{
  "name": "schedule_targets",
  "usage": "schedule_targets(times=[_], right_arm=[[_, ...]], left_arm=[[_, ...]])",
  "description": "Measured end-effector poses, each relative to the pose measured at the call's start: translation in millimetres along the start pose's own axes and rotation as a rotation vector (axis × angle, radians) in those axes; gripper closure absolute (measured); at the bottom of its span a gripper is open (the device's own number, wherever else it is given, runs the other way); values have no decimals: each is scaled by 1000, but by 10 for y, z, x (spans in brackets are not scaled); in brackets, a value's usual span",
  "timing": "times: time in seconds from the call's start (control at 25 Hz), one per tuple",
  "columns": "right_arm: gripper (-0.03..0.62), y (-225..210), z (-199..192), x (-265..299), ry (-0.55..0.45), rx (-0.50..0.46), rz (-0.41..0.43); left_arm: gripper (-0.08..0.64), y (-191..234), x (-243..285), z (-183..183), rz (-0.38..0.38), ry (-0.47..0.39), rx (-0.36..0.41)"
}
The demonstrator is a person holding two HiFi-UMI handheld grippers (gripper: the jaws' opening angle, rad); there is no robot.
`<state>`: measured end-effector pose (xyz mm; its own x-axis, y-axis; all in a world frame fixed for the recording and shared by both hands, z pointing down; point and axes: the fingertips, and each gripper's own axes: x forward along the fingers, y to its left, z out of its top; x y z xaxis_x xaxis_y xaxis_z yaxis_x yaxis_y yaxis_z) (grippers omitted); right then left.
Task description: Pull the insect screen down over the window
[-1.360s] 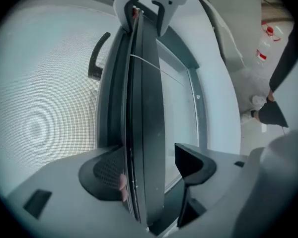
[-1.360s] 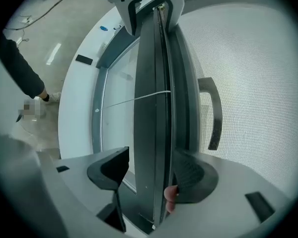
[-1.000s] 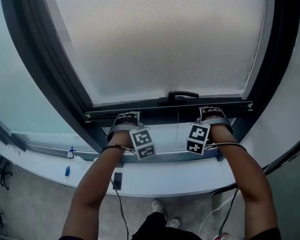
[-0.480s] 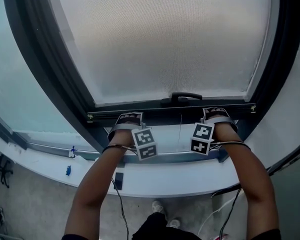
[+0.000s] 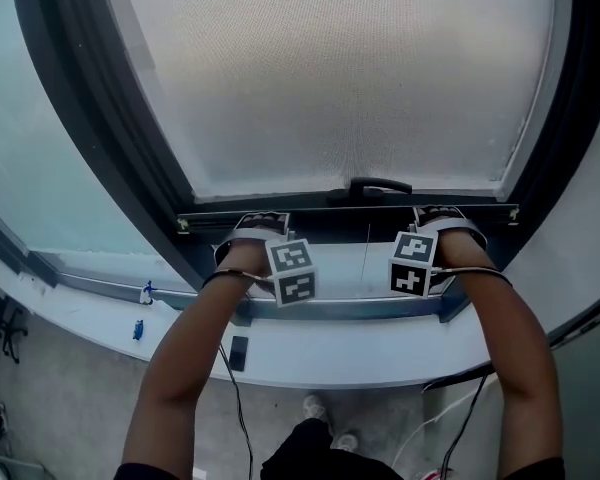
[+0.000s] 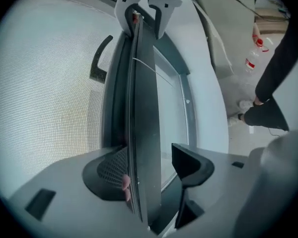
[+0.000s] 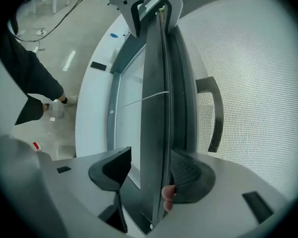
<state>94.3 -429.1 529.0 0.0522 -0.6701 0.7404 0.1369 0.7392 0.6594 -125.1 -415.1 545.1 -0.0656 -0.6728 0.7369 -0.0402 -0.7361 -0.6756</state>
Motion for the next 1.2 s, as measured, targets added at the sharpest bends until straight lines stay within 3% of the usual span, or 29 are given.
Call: schedule_targets(times=[0.08, 0.28, 0.52, 0.96, 1.2], right_arm=[[337, -16, -7, -10, 9, -15, 21], [337, -12, -18, 53, 23, -19, 2], [337, -23, -9, 46, 3, -3, 21], [337, -126, 2, -105, -71, 5, -9], [337, -53, 12, -63, -63, 16, 44]], left_arm=[[279, 18, -3, -8, -15, 13, 24], [279, 25, 90, -8, 50, 59, 49], [279, 48, 70, 12, 20, -8, 8], [279, 148, -69, -8, 53, -40, 12], [279, 63, -22, 0, -21, -25, 16]])
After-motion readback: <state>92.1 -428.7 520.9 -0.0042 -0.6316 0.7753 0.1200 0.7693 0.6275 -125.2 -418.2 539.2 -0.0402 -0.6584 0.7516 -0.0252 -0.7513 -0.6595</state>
